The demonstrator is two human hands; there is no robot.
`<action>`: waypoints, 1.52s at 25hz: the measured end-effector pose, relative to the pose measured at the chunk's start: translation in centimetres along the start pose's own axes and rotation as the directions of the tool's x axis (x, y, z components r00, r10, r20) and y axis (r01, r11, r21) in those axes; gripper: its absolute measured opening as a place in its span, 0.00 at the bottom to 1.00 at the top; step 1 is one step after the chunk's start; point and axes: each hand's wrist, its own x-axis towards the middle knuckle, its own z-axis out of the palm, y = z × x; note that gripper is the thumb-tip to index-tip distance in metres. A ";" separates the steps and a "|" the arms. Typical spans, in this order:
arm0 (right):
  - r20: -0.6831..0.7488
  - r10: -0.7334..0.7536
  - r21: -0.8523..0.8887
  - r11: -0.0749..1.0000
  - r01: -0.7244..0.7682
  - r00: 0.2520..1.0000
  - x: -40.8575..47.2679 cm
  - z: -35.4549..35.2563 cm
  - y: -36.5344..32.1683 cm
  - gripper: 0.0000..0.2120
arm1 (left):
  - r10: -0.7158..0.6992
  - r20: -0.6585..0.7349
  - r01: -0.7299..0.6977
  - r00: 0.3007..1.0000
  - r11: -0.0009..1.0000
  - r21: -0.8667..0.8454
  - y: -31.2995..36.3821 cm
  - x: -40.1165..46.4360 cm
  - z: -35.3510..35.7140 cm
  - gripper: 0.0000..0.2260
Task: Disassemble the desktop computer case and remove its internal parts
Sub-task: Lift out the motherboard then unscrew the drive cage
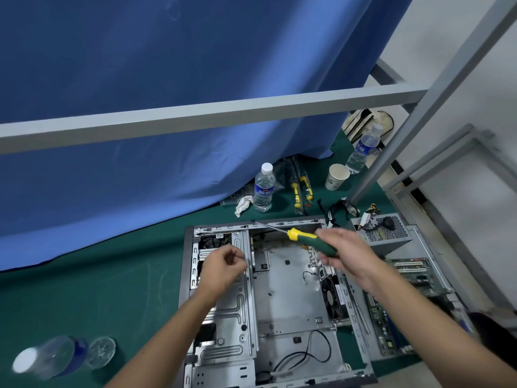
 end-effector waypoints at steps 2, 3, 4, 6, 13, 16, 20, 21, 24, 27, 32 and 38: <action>0.206 0.173 0.251 0.942 -0.223 0.963 -1.2 0.0 2.2 0.16 | -0.099 0.103 0.126 0.990 0.944 -0.306 0.9 -0.7 1.2 0.05; 0.265 0.193 0.293 0.917 -0.270 0.945 -1.7 0.5 3.2 0.15 | -0.129 0.179 0.193 0.975 0.893 -0.407 1.4 -1.2 2.0 0.04; 0.278 0.189 0.297 0.916 -0.271 0.942 -1.9 1.2 4.1 0.13 | -0.141 0.257 0.254 0.956 0.837 -0.484 1.8 -1.6 2.6 0.04; 0.171 0.119 0.187 0.971 -0.151 0.978 -2.2 2.7 5.2 0.08 | -0.143 0.367 0.338 0.919 0.766 -0.547 2.2 -2.3 3.8 0.05; -0.003 -0.224 -0.274 0.938 0.215 0.975 -2.9 4.4 6.5 0.04 | -0.162 0.484 0.445 0.860 0.703 -0.555 1.7 -4.3 5.7 0.18; 0.043 -0.295 -0.434 0.855 0.284 0.954 -2.7 3.9 7.3 0.05 | -0.163 0.493 0.458 0.855 0.685 -0.567 1.2 -5.0 6.2 0.18; 0.008 -0.286 -0.494 0.832 0.252 0.958 -1.3 1.3 8.2 0.05 | -0.113 0.192 0.157 0.975 0.960 -0.230 1.2 -5.0 6.7 0.13; -0.060 -0.282 -0.473 0.853 0.221 0.958 -0.6 -0.2 8.4 0.06 | -0.045 0.049 0.043 0.998 0.998 0.047 0.9 -4.9 6.5 0.11; -0.281 -0.288 -0.406 0.900 0.159 0.915 1.9 -6.2 9.2 0.08 | 0.146 -0.177 -0.019 0.973 0.821 0.570 -1.2 -4.1 5.9 0.23; -0.349 -0.221 -0.421 0.905 0.059 0.911 4.6 -10.1 12.1 0.05 | 0.096 -0.161 0.057 0.982 0.669 0.741 -3.4 -3.1 6.6 0.31; -0.259 -0.102 -0.591 0.803 -0.074 0.961 7.7 -10.6 18.6 0.11 | 0.181 -0.241 0.092 0.954 0.587 0.804 -5.4 -2.9 8.3 0.30; -0.333 -0.014 -0.653 0.725 -0.220 0.943 9.3 -10.0 21.9 0.07 | 0.189 -0.266 0.103 0.945 0.600 0.794 -5.5 -2.9 8.4 0.29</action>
